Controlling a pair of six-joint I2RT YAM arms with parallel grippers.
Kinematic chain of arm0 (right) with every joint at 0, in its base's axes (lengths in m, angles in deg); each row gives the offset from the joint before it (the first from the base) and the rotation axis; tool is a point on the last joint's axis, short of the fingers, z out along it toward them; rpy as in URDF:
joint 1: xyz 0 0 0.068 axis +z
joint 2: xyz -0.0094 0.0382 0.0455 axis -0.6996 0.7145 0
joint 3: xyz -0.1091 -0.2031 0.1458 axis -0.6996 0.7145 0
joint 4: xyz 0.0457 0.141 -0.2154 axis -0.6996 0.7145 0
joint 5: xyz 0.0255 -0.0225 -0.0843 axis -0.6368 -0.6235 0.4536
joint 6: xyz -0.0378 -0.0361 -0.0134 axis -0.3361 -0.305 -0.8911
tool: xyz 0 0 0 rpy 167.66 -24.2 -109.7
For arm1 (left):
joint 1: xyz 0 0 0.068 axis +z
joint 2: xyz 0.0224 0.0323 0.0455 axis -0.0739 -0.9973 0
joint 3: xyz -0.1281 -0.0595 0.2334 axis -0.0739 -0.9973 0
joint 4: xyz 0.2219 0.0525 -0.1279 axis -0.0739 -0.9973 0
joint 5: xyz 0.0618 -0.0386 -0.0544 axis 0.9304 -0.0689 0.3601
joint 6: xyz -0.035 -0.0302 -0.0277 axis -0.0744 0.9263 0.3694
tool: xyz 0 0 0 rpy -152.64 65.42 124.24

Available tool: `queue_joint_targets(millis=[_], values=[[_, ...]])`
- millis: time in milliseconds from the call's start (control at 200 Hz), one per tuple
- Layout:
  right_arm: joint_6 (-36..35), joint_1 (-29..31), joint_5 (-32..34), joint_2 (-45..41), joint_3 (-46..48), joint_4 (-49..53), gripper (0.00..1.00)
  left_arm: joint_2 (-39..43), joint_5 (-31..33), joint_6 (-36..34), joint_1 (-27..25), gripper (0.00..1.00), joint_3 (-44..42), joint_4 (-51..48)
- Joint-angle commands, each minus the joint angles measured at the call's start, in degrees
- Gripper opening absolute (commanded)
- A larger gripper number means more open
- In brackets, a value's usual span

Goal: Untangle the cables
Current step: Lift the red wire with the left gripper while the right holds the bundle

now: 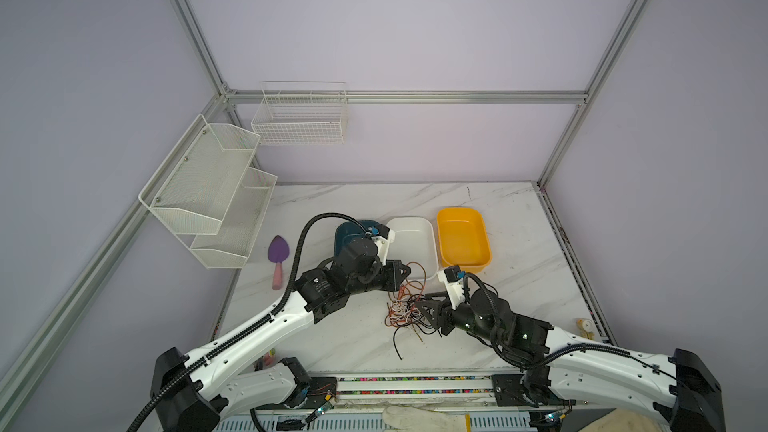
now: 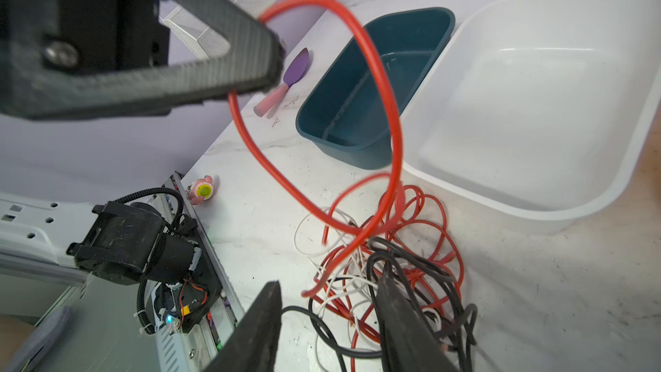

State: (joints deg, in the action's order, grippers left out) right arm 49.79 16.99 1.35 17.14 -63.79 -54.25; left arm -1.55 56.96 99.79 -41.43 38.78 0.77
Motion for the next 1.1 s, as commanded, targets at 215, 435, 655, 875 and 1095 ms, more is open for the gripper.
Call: queue_joint_targets(millis=[215, 435, 655, 875, 1095], values=[[1.66, -0.32, 2.36, -0.13, 1.97, -2.63, 0.41, 0.31, 0.45, 1.44, 0.14, 0.0, 11.19, -0.69], [7.68, -0.3, 9.22, -0.2, 4.93, -2.02, 0.41, 1.21, 0.84, -0.48, 0.14, 0.0, 16.53, -2.86], [11.75, -0.31, 11.42, 1.31, 6.87, -4.56, 0.37, 0.78, -2.6, -0.74, 0.07, 0.0, 20.34, -2.82], [13.82, -0.3, 10.93, 6.85, 7.26, -8.95, 0.36, 0.34, -4.44, -0.43, -0.25, 0.0, 24.26, -2.67], [15.83, -0.32, 12.46, 7.78, 8.89, -10.89, 0.38, -0.45, -5.84, -0.68, -0.29, 0.0, 30.53, -2.75]])
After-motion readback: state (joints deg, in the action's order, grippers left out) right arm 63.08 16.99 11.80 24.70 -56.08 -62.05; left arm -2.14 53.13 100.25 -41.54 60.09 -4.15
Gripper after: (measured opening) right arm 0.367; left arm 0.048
